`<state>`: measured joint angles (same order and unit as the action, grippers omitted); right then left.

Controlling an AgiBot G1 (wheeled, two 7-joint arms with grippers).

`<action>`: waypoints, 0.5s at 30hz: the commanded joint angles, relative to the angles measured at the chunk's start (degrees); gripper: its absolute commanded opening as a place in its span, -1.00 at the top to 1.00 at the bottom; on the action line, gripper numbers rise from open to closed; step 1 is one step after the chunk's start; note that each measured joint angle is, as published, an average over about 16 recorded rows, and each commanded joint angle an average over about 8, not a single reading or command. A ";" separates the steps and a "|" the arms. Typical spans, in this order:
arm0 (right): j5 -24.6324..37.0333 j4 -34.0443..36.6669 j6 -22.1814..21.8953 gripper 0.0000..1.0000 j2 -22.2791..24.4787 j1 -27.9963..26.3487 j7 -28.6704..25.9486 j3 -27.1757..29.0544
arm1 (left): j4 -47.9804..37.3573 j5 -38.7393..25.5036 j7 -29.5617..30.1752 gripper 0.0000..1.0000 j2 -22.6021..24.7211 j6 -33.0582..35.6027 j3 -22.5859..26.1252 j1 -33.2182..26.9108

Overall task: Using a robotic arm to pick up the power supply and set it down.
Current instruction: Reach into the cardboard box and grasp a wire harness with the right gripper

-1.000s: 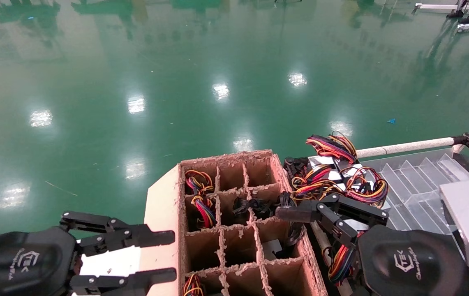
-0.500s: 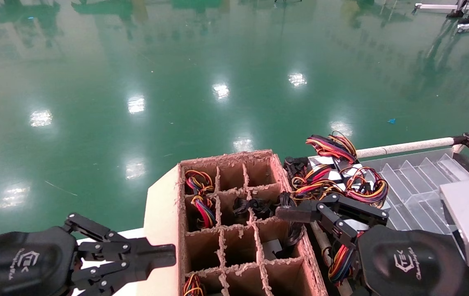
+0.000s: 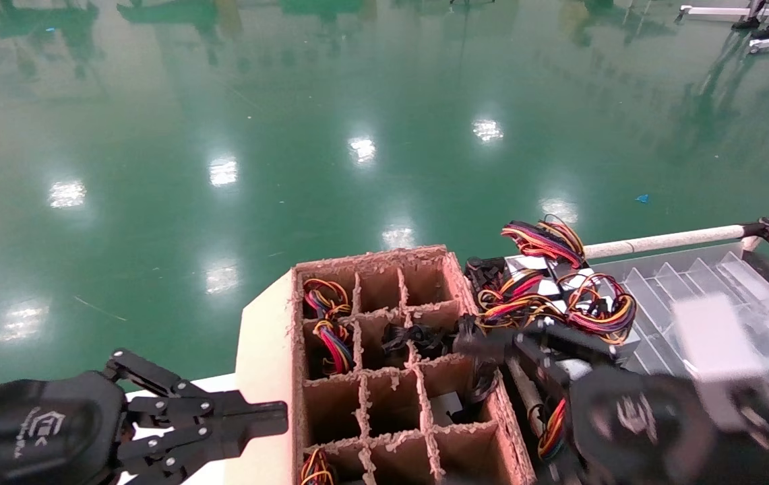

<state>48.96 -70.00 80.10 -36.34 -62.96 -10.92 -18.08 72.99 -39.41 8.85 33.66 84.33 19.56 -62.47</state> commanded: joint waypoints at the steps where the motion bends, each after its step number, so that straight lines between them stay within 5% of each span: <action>1: 1.90 1.36 -1.42 -1.00 -0.48 -0.42 0.10 -0.58 | -0.01 0.00 0.00 -1.00 0.00 0.00 0.00 0.00; 13: 19.38 -0.78 -16.11 -0.99 -3.09 -2.52 -7.75 -6.62 | -0.01 0.01 -0.01 -1.00 0.00 0.00 0.02 -0.01; 15: 21.73 -1.34 -18.22 -0.70 -3.69 -2.28 -9.51 -7.57 | -0.01 0.01 -0.01 -1.00 0.00 0.00 0.02 -0.01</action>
<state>70.60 -71.31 61.97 -39.85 -65.28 -20.49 -25.46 72.98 -39.40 8.84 33.66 84.34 19.58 -62.48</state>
